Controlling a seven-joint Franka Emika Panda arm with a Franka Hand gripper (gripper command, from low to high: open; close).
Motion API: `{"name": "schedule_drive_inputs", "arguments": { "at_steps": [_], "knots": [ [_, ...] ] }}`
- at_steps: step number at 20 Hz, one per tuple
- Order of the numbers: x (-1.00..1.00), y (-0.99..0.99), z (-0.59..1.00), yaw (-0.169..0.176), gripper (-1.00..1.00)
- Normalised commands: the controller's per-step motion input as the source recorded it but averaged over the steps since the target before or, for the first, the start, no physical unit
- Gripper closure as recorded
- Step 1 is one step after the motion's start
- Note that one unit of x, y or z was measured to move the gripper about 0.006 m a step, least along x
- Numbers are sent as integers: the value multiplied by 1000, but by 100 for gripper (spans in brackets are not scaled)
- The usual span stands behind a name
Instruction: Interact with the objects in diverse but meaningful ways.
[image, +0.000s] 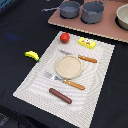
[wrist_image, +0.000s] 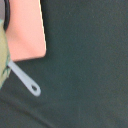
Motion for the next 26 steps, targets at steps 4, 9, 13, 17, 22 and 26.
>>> {"name": "schedule_drive_inputs", "arguments": {
  "at_steps": [4, 9, 13, 17, 22, 26],
  "knots": [
    [682, 0, -241, -103, -100],
    [565, -11, -297, -126, -100],
    [422, -76, -335, -130, -100],
    [214, -136, -357, -125, -100],
    [86, -104, -365, -128, -100],
    [50, -29, -371, -142, -100]
  ]
}}
